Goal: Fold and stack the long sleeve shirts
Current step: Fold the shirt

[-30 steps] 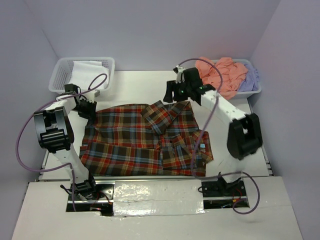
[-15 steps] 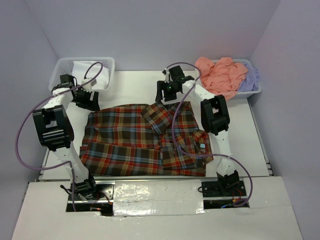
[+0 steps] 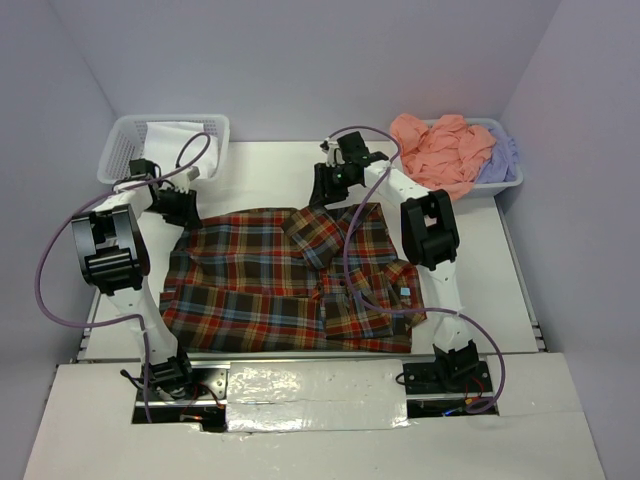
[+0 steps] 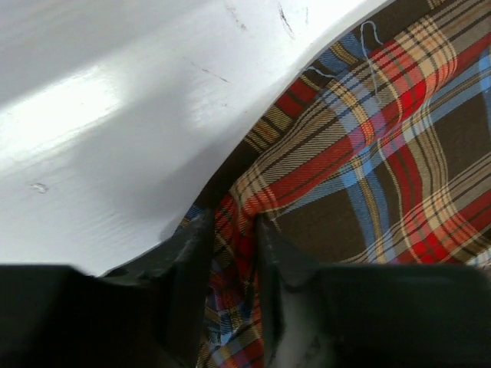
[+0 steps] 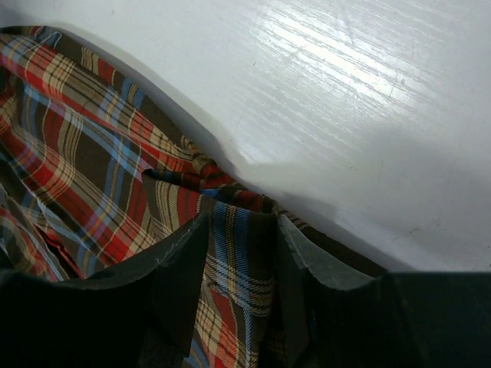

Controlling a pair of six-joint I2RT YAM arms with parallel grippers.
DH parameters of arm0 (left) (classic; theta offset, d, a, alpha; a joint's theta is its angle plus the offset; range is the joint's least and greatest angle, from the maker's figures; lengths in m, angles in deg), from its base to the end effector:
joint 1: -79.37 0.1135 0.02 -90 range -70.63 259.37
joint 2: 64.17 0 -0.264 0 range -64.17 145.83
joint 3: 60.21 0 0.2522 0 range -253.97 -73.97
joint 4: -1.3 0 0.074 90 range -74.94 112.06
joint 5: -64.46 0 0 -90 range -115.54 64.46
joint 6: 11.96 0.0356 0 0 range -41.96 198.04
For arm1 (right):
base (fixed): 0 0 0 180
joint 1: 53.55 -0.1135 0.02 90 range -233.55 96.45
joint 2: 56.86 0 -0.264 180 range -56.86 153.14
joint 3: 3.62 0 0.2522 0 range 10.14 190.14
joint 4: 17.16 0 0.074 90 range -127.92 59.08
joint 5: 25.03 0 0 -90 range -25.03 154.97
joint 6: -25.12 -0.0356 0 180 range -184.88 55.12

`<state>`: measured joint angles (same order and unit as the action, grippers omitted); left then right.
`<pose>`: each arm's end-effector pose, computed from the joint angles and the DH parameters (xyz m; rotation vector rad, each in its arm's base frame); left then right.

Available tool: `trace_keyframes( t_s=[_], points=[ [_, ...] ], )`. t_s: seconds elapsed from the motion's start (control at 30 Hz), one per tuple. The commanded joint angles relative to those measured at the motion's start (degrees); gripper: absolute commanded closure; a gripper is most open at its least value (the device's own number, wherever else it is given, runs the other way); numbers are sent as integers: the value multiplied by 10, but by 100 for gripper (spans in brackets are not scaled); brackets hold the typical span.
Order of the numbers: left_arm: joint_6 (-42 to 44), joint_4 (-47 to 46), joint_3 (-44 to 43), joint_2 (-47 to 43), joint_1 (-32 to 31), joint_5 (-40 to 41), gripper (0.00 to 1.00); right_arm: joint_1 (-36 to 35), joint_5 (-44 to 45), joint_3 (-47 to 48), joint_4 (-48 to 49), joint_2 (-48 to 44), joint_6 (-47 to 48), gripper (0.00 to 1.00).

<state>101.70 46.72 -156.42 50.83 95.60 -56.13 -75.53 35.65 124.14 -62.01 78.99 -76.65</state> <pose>0.4043 0.0988 0.1773 0.3192 2.4929 -0.4489 0.4779 0.2117 0.1781 -0.4462 2.5011 0.8798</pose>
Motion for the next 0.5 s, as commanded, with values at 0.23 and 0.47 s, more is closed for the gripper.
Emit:
trace_keyframes(
  t_s=[0.23,0.47],
  points=[
    [7,-2,1,-13,-4,-32,95,-4,-20,-3,10,1,-1,80],
    [28,16,0,-40,-3,-28,100,1,-59,-46,34,-98,7,100]
  ],
)
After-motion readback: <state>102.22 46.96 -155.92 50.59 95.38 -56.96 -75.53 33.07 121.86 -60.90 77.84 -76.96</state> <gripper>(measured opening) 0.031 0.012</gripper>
